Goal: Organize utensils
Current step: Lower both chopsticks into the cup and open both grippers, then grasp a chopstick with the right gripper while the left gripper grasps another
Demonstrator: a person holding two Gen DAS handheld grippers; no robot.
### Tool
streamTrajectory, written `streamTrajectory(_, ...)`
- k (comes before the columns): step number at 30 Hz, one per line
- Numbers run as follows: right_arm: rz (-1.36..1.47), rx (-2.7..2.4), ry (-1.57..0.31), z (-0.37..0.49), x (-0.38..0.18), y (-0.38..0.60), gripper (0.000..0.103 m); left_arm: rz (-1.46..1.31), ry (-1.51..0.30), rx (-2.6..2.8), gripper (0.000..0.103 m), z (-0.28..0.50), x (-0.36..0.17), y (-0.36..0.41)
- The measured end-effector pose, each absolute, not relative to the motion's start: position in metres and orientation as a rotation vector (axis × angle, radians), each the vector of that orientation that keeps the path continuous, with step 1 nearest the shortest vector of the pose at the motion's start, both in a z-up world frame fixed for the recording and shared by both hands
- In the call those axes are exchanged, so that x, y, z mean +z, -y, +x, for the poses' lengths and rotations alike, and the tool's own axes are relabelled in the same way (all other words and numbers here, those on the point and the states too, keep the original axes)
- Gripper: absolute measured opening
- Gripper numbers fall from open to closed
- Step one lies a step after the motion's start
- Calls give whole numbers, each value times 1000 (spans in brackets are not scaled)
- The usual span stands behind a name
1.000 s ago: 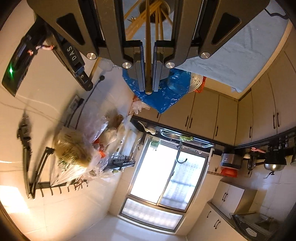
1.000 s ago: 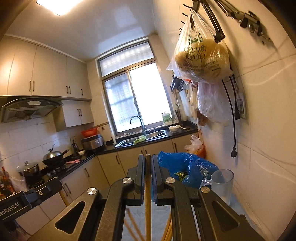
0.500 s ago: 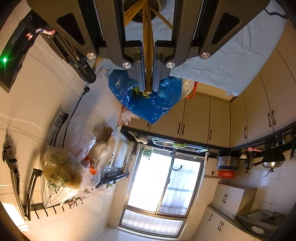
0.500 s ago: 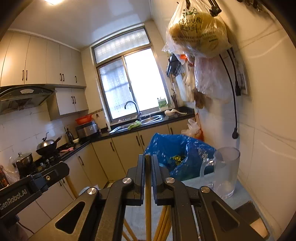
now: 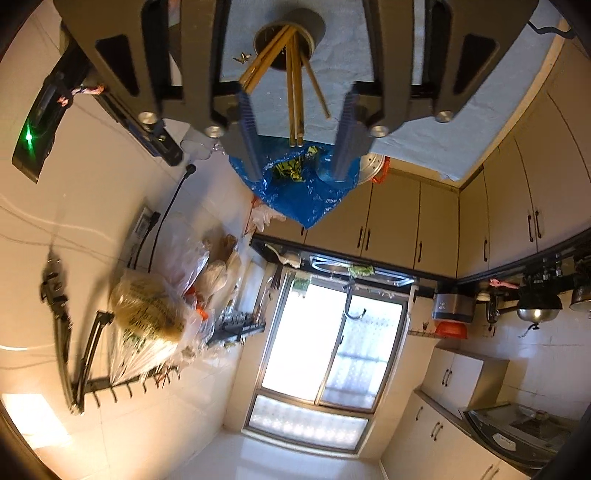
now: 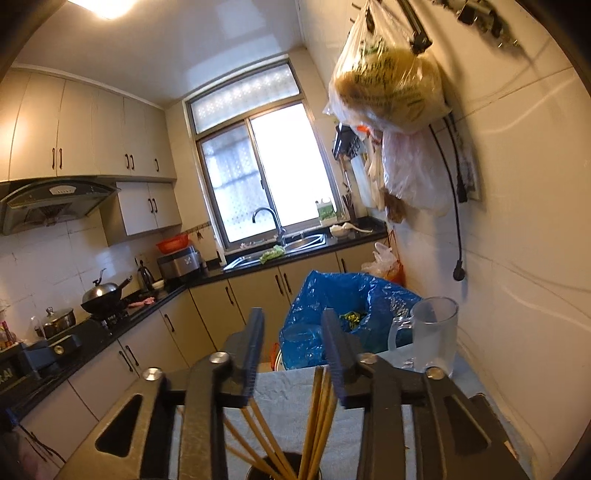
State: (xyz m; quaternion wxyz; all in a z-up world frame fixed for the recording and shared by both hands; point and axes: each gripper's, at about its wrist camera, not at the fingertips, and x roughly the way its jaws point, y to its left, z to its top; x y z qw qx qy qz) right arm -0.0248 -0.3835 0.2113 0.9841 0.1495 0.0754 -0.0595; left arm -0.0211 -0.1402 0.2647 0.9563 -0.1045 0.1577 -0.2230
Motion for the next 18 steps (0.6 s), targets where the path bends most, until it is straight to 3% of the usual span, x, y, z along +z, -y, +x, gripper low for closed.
streamTrajectory(2, 299, -116, -158, -39, 213, 382, 43, -194, -305, -444, 51, -36, 264, 129)
streamTrajectory(6, 277, -107, -228, -73, 196, 376, 58, -136, -325, -384, 63, -61, 248, 108)
streamTrajectory(18, 291, 99, -804, -97, 31, 320, 59, 96, -685, -225, 67, -86, 109, 83)
